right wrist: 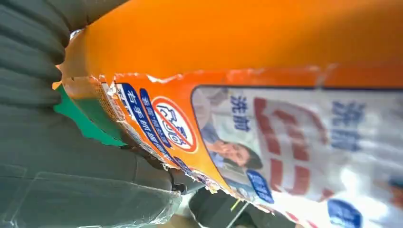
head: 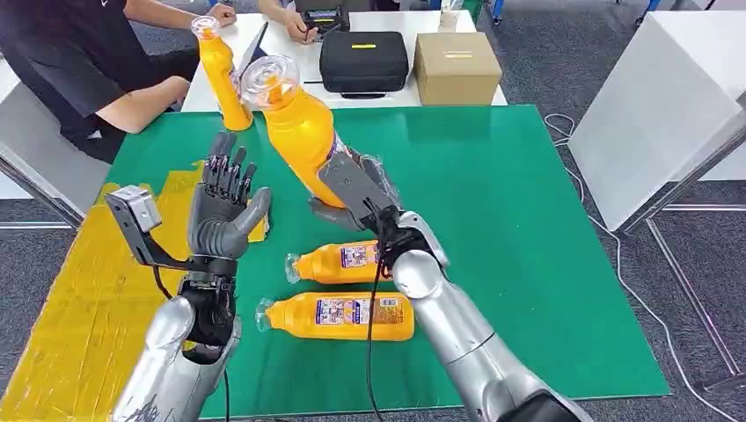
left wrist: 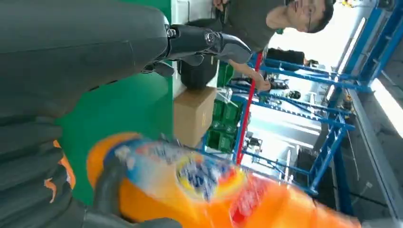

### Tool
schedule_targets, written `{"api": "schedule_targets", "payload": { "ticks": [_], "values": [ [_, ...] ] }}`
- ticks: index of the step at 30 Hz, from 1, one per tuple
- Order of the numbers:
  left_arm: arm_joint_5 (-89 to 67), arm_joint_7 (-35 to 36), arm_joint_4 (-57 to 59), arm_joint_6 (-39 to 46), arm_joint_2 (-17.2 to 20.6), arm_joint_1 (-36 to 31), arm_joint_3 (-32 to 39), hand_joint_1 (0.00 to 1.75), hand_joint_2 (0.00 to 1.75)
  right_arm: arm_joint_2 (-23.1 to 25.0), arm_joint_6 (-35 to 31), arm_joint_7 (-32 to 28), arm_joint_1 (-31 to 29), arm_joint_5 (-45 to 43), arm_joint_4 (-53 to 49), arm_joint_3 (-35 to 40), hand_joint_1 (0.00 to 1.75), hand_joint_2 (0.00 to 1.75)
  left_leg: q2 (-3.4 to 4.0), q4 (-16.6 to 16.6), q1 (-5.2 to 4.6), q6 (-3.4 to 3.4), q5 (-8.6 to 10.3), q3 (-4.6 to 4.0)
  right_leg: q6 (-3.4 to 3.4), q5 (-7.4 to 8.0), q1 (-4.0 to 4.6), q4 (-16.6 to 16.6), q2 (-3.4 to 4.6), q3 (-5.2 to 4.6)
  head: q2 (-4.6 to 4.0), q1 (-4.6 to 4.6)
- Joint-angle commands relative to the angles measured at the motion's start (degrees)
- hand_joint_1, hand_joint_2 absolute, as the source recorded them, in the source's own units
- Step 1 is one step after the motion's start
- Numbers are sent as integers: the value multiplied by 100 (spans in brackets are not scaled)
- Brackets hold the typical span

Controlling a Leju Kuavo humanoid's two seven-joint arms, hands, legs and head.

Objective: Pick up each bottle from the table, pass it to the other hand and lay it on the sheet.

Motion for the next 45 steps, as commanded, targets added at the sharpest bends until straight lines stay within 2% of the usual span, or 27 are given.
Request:
{"api": "schedule_targets", "payload": {
  "ticks": [1, 11, 21, 35, 45],
  "values": [
    [-146, 76, 282, -98, 1, -81, -99, 0, 175, -111, 43, 122, -50, 33, -105, -297, 175, 175, -5, 5, 8, -20, -15, 26, -6, -15, 8, 0, -12, 30, 0, 0],
    [-280, 69, 209, 25, -14, -140, -293, 0, 175, 56, 145, 198, -328, 35, 559, -294, 175, 175, 1, 2, 5, -16, -8, 18, -5, -8, 4, 0, -5, 19, 2, 0],
    [-335, 298, 193, 74, -264, -390, -971, 0, 175, 345, 111, 265, -847, 229, 1875, -178, 175, 175, 0, 4, 3, -11, -5, 8, -3, -4, 3, 2, -4, 10, 0, 0],
    [-165, 349, 313, 187, -278, -578, -1118, 0, 175, 503, 137, 280, -929, 277, 1808, 45, 175, 175, 0, 9, 9, -19, -14, 19, -5, -12, 8, 4, -7, 22, 0, 0],
    [-113, 159, 13, 389, -60, -319, -544, 0, 175, 267, 196, 196, -733, 150, 1236, 52, 175, 175, 6, 2, 6, -19, -14, 24, -7, -11, 6, 1, 1, 24, 0, 0]
  ]
}}
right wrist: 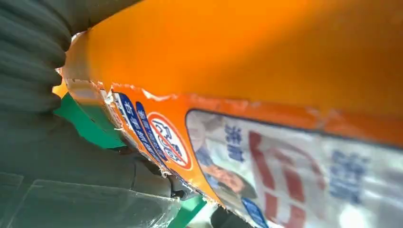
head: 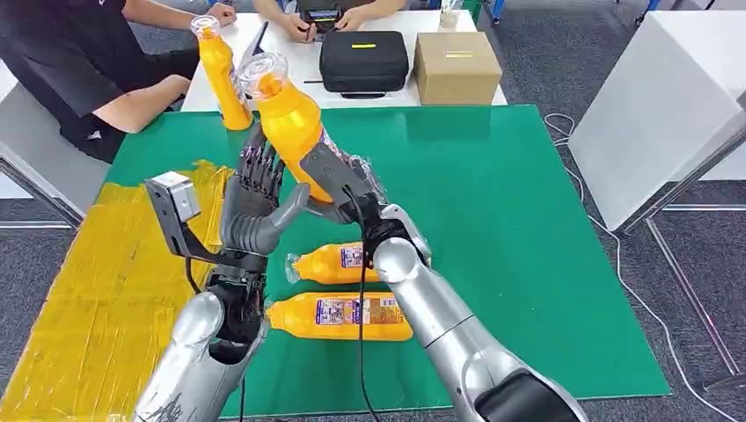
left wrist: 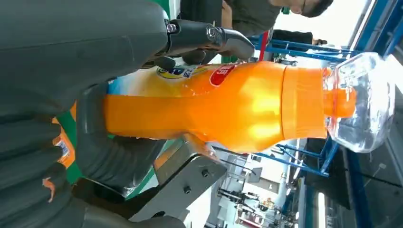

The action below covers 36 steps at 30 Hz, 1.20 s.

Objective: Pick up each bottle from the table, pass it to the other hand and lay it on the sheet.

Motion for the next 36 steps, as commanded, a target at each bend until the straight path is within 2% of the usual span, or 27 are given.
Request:
{"api": "schedule_targets", "payload": {
  "ticks": [1, 15, 27, 28, 36],
  "values": [
    [21, -59, 14, 55, 270, -75, 162, 0, 175, -213, 117, -81, -94, -5, -119, 284, 175, 175, 5, 0, 6, -17, -10, 20, -6, -8, 6, -2, 0, 21, 0, 0],
    [-72, -224, 25, -28, 341, 23, 275, 0, 175, -465, 176, -279, 271, 295, -342, 1018, 175, 175, 3, -3, 7, -14, -8, 21, -4, -6, 6, -6, -2, 23, 0, 0],
    [-116, -394, -87, 46, 449, 238, 286, 0, 175, -451, 188, -367, 457, 583, -143, 1355, 175, 175, 6, -5, 4, -13, -6, 18, -5, -4, 4, -7, 2, 18, 0, 0],
    [-117, -397, -104, 50, 461, 265, 293, 0, 175, -449, 181, -378, 449, 640, -104, 1398, 175, 175, 11, -5, 9, -21, -15, 36, -8, -11, 8, -7, 4, 36, 0, 0],
    [-108, -347, -201, -14, 494, 345, 355, 0, 175, -337, 173, -285, 363, 752, -15, 1464, 175, 175, 6, 0, 7, -17, -11, 22, -6, -9, 6, -2, 0, 23, 0, 0]
  ]
}}
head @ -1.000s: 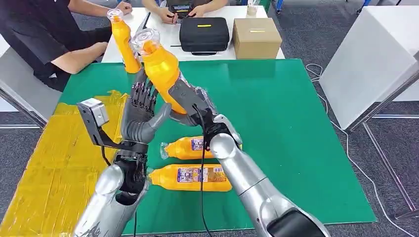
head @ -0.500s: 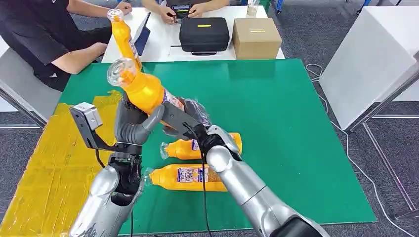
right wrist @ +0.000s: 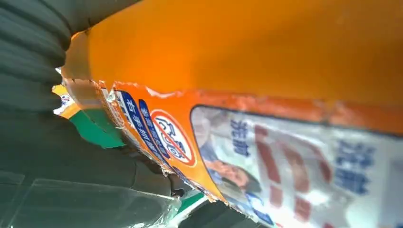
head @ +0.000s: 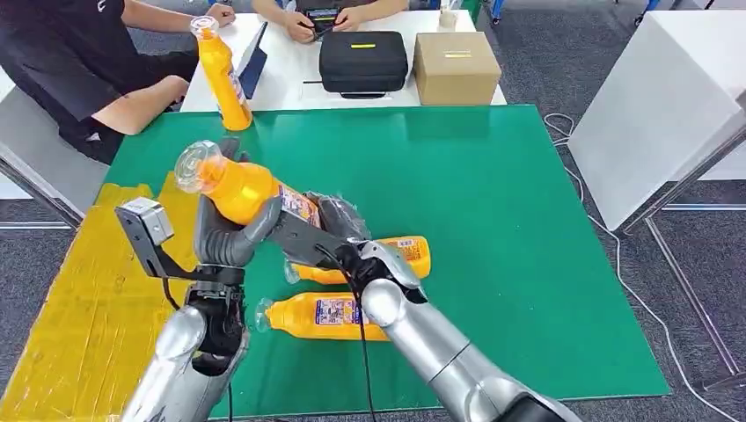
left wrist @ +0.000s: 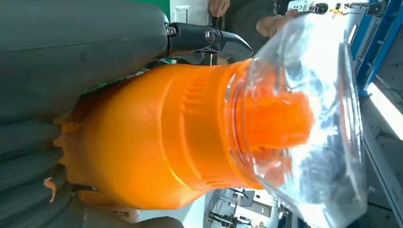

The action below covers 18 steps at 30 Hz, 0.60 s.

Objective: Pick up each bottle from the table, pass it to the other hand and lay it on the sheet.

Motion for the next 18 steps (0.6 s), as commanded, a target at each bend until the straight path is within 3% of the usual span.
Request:
{"api": "schedule_targets", "payload": {
  "ticks": [1, 16, 17, 18],
  "values": [
    [20, 85, -17, -85, 191, -44, 66, 0, 175, -38, 45, 94, -219, 69, 342, 416, 175, 175, 3, -1, 5, -14, -6, 17, -4, -4, 5, -4, 0, 18, 0, 0],
    [-99, 373, 134, -456, 147, -177, -210, 0, 175, -95, 49, 243, -509, 368, 675, 766, 175, 175, -1, 5, 9, -21, -14, 27, -7, -13, 9, 0, -7, 32, 0, 0],
    [-101, 406, 166, -499, 151, -203, -247, 30, 175, -99, 60, 243, -540, 367, 698, 769, 175, 175, -4, 1, 4, -13, -5, 13, -4, -5, 5, -2, -8, 16, 0, 0],
    [-101, 425, 198, -530, 147, -231, -270, 159, 175, -102, 76, 242, -582, 366, 719, 780, 175, 175, -5, 6, 7, -20, -13, 25, -6, -13, 8, 1, -11, 29, 0, 0]
  ]
}}
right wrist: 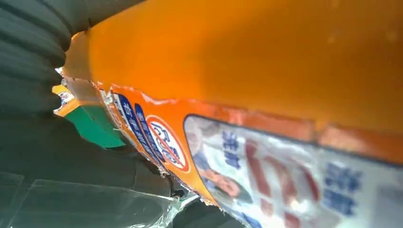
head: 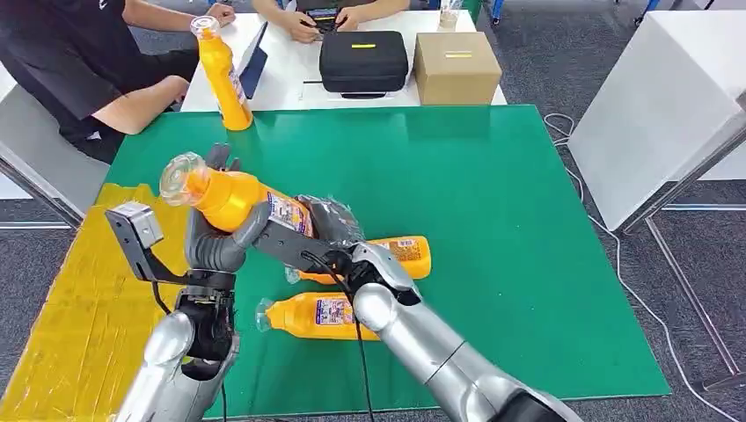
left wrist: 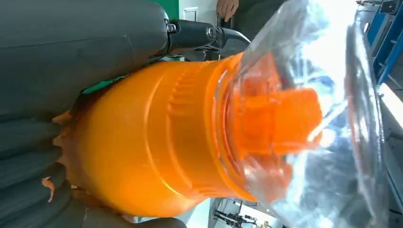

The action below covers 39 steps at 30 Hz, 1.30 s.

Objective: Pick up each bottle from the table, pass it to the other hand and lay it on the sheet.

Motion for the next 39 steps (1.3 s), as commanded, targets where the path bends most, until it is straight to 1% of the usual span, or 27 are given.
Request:
{"api": "schedule_targets", "payload": {
  "ticks": [1, 5, 6, 8, 11, 18, 21, 24, 32, 33, 34, 35, 36, 39],
  "values": [
    [-74, 184, 365, -305, 58, -393, -463, 175, 175, -117, 118, 65, -504, 88, 608, 475, 175, 175, -6, 2, 6, -14, -6, 14, -4, -6, 6, -2, -10, 18, 0, 0],
    [-65, 212, 372, -348, 59, -431, -476, 175, 175, -105, 148, 116, -541, 84, 595, 473, 175, 175, -4, 2, 4, -12, -5, 12, -4, -5, 4, -1, -8, 14, 0, 0],
    [-65, 212, 372, -348, 59, -431, -476, 175, 175, -105, 148, 116, -541, 84, 595, 473, 175, 175, -2, 7, 9, -20, -13, 25, -7, -12, 9, 1, -9, 28, 0, 0],
    [-65, 212, 372, -348, 59, -431, -476, 175, 175, -105, 148, 116, -541, 84, 595, 473, 175, 175, -4, 0, 4, -11, -3, 11, -3, -4, 4, -3, -8, 13, 2, 0],
    [-36, 248, 380, -391, 94, -468, -476, 175, 175, -109, 201, 180, -554, 79, 546, 495, 175, 175, -3, 4, 8, -20, -14, 28, -6, -14, 8, -1, -11, 31, 2, 0],
    [14, 258, 434, -421, 116, -525, -461, 175, 175, -113, 241, 206, -594, 71, 564, 525, 175, 175, -5, 2, 6, -14, -6, 15, -4, -6, 6, -2, -10, 18, 0, 0],
    [42, 259, 467, -431, 88, -583, -453, 175, 175, -131, 276, 221, -630, 69, 612, 575, 175, 175, -3, 6, 8, -19, -12, 23, -6, -12, 8, 1, -10, 27, 0, 0],
    [64, 277, 499, -437, 37, -666, -456, 175, 175, -148, 294, 242, -683, 68, 643, 579, 175, 175, -6, 2, 5, -11, -3, 8, -3, -4, 5, -2, -10, 11, 0, 0],
    [96, 295, 537, -433, 2, -697, -492, 175, 175, -186, 319, 239, -727, -70, 804, 507, 175, 175, -10, 5, 8, -17, -10, 20, -5, -11, 8, 0, -16, 25, 0, 0],
    [104, 294, 532, -423, 6, -685, -483, 175, 175, -214, 322, 236, -755, -75, 840, 516, 58, 175, -8, 2, 7, -14, -5, 14, -4, -7, 7, -3, -14, 18, 2, 0],
    [107, 292, 525, -416, 16, -672, -471, 175, 175, -223, 290, 241, -785, -93, 891, 502, 0, 175, -10, 5, 8, -19, -11, 24, -5, -12, 8, -1, -17, 29, 2, 0],
    [114, 278, 509, -394, 29, -641, -429, 175, 175, -233, 279, 224, -823, -169, 944, 448, 0, 175, -8, 3, 8, -15, -7, 18, -5, -8, 8, -3, -14, 23, 0, 0],
    [109, 254, 489, -365, 48, -616, -383, 175, 175, -239, 271, 189, -835, -233, 973, 402, 0, 0, -6, 0, 3, -10, -2, 11, -3, -4, 3, -3, -11, 13, 0, 0],
    [106, 229, 416, -340, 130, -527, -235, 175, 175, -273, 249, 104, -824, -338, 942, 299, 0, 0, -1, 6, 9, -19, -12, 23, -5, -10, 8, 0, -8, 26, 0, 0]
  ]
}}
